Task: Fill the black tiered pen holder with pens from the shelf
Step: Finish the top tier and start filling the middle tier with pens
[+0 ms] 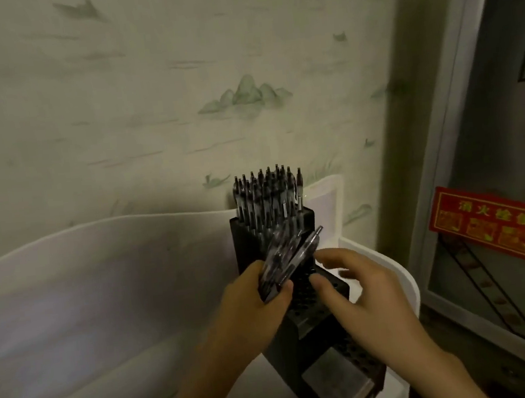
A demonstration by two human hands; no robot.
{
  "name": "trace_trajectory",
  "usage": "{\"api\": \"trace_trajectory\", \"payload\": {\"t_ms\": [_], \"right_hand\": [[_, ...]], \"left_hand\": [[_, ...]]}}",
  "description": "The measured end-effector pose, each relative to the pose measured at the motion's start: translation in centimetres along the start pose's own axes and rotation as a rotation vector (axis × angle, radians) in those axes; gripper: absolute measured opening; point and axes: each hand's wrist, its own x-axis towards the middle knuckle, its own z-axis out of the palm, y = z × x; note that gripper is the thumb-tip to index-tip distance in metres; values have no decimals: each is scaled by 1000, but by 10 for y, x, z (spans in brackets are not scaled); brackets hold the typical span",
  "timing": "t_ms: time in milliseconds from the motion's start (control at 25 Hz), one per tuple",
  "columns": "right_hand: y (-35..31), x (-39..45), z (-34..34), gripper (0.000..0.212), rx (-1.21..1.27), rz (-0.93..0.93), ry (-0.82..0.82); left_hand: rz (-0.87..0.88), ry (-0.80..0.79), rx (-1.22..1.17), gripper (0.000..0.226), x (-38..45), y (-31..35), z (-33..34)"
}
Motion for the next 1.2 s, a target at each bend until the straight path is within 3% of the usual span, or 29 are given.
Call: {"api": "trace_trajectory", "payload": {"t_ms": [80, 200, 320, 440, 560, 680, 1040, 1200], "right_hand": [[10, 22, 1, 11, 321, 63, 13], [24, 47, 1, 12, 671, 208, -48], [40, 68, -2, 13, 846, 351, -141], [55, 95, -13, 11, 928, 359, -80], [66, 120, -28, 10, 837, 178, 57], [75, 127, -22, 10, 562, -22, 16], [101, 112, 39, 17, 324, -184, -77], [106, 113, 49, 9, 319, -205, -68]], "left_hand": [[-17, 0, 18, 3, 11, -1, 12], [-43, 24, 39, 6, 22, -2, 24], [-103, 68, 43, 8, 31, 0, 37], [-161, 152, 85, 8, 38, 1, 43], [-202, 230, 115, 8, 37, 0, 39], [-218, 284, 105, 9, 37, 0, 36], [-202, 319, 137, 5, 32, -1, 31], [-197, 320, 142, 3, 34, -1, 30]]}}
